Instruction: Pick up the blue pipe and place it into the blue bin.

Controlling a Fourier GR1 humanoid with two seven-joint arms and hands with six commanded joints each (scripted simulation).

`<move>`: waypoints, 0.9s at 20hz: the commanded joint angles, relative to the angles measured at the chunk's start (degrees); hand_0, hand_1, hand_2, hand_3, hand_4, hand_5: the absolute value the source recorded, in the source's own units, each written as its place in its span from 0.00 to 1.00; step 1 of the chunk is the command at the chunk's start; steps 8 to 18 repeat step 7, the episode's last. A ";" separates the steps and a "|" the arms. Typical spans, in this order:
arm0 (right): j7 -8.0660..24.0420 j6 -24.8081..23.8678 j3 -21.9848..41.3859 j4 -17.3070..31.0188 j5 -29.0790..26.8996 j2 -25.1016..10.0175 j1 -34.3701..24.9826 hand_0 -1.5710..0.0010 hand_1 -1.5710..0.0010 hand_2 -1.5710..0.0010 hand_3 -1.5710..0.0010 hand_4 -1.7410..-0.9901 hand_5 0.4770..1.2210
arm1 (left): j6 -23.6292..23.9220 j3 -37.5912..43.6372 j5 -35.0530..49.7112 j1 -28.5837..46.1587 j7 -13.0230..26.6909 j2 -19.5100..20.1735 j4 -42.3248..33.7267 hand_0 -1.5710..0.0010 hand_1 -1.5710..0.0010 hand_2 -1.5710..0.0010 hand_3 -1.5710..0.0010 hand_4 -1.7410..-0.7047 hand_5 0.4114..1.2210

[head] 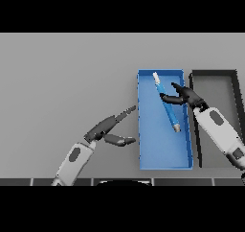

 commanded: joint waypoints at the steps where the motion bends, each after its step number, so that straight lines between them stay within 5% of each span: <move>1: -0.18 0.11 0.21 -0.50 0.04 -0.19 0.45 0.99 0.99 0.99 1.00 0.96 0.25 | 0.10 -0.06 -0.04 0.06 0.09 0.02 -0.42 1.00 1.00 1.00 1.00 0.82 0.02; 18: 0.69 0.50 0.41 -0.94 -0.20 -0.05 -0.16 1.00 1.00 1.00 1.00 0.96 0.22 | -0.05 0.15 -0.34 1.24 -1.94 1.09 -0.06 1.00 1.00 1.00 1.00 0.83 0.02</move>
